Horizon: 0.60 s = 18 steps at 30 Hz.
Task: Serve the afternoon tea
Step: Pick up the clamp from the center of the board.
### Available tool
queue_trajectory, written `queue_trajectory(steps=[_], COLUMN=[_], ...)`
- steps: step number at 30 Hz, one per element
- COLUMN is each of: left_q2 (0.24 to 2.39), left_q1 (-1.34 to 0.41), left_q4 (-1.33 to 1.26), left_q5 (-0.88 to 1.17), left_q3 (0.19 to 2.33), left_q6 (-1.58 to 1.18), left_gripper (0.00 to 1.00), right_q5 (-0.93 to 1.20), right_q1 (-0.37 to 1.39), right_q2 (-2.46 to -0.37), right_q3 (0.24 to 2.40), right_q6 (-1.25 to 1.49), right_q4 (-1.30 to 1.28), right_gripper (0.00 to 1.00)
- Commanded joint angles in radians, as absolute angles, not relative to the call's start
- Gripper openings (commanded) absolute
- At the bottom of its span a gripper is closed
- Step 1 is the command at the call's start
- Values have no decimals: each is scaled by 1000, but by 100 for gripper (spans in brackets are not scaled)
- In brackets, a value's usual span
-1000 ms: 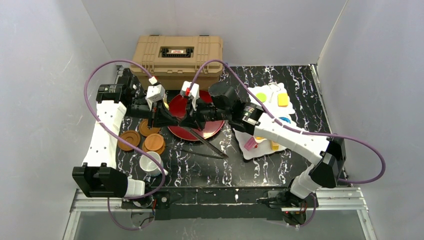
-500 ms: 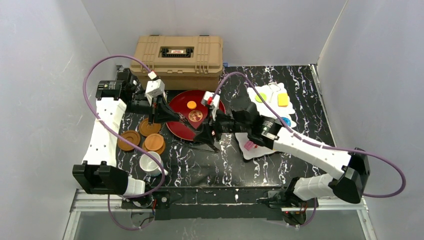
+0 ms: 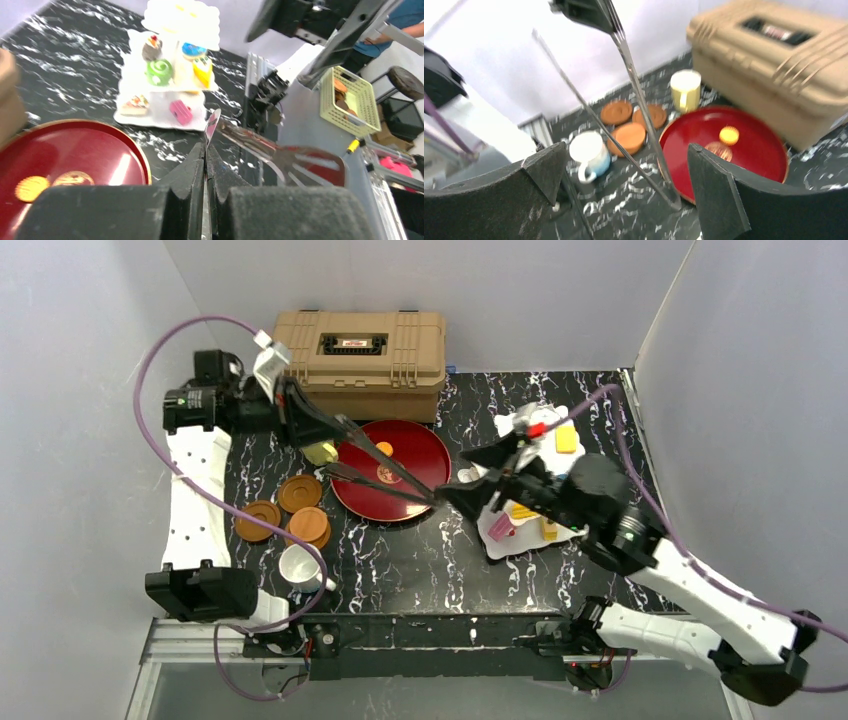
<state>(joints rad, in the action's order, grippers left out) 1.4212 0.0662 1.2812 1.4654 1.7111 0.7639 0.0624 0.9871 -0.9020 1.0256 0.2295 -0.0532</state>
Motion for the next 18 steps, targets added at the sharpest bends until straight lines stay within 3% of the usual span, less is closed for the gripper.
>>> queue_trajectory(steps=[1,6,10,15,18], left_q2=[1451,1430,1378,1303,1270], left_q1=[91,100,100,101,101], left_q4=[1063,990,777,567,520], left_q5=[1686,1689,1685,1685,1685], left_q3=[1899,1971,1924,1812,1763], left_q6=[402,323,134,-39,-66], left_gripper=[0,0,0,0,0], right_q5=[-43,99,20,11,60], right_q1=[988,988,988,986,985], right_q2=[-844,-834,-834,-917,-1003], right_q3=[1095,1033,956,1031,1101], right_q6=[232,267,248,206,190], right_q4=[-9,31,76,94,79], right_gripper=[98,98,98,98,90])
